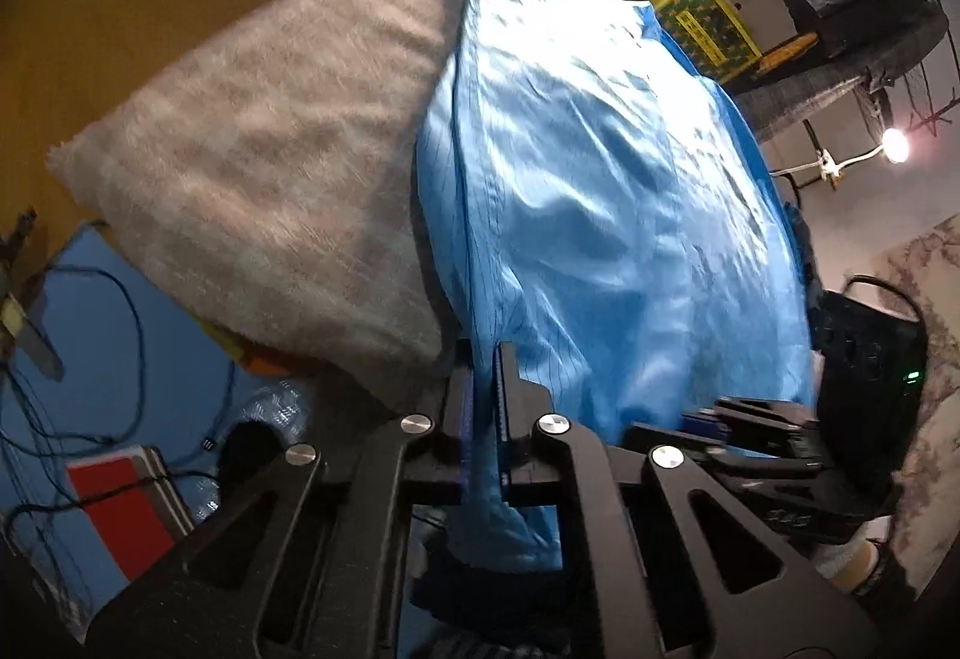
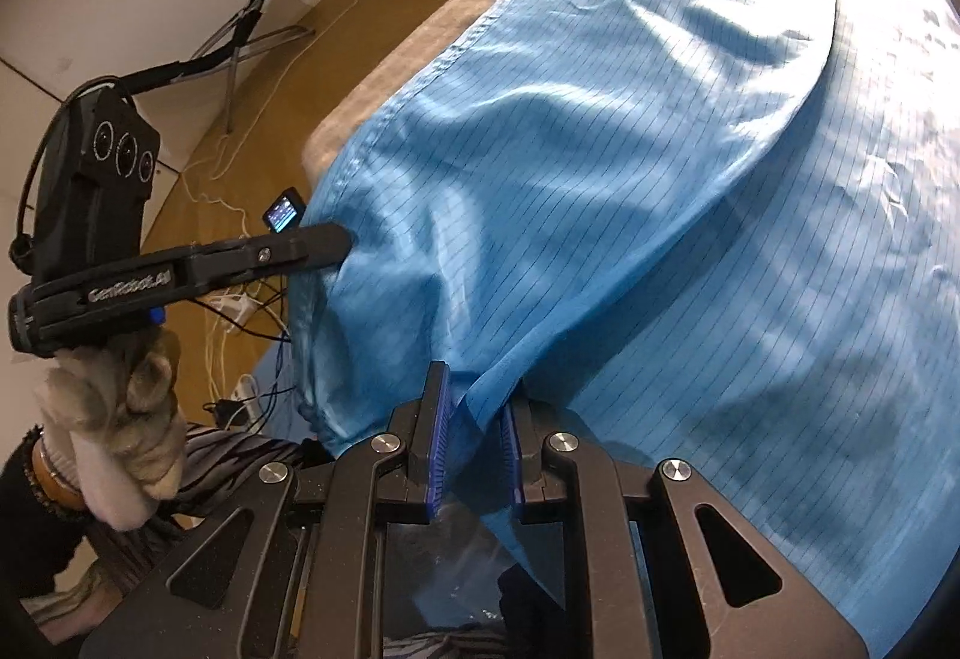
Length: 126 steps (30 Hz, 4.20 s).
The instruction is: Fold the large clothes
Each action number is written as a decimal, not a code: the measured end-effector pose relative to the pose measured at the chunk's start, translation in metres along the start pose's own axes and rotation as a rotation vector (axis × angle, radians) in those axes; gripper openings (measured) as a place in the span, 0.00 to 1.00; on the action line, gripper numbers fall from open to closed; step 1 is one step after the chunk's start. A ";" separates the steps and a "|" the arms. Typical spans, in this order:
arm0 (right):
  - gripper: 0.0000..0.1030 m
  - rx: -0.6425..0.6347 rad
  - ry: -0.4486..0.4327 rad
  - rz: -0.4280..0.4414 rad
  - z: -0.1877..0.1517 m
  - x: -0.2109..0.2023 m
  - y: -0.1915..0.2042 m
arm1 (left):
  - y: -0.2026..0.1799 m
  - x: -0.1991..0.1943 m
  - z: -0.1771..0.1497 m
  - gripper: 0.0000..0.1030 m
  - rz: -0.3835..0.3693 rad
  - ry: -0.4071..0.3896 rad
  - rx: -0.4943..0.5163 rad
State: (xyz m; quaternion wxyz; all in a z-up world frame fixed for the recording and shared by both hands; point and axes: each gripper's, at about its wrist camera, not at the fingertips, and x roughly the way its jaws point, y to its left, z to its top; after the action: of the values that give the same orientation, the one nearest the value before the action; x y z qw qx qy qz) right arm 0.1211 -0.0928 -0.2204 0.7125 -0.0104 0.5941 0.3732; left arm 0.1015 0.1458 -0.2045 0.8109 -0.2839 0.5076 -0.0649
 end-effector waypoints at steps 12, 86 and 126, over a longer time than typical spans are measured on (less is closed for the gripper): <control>0.46 0.084 -0.241 -0.062 0.068 -0.086 -0.029 | -0.075 -0.020 -0.008 0.01 0.050 -0.131 0.295; 0.43 0.396 -0.205 -0.169 -0.021 -0.143 -0.150 | -0.112 0.003 -0.054 0.45 -0.122 0.130 0.307; 0.07 0.225 -0.046 -0.052 -0.076 -0.087 -0.077 | -0.108 0.040 -0.068 0.31 0.158 0.144 0.422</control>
State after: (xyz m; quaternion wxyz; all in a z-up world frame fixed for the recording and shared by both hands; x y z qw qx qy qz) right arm 0.0980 -0.2281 -0.2014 0.7323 0.0627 0.6151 0.2856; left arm 0.0817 0.0130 -0.2011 0.8166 -0.0620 0.5598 -0.1261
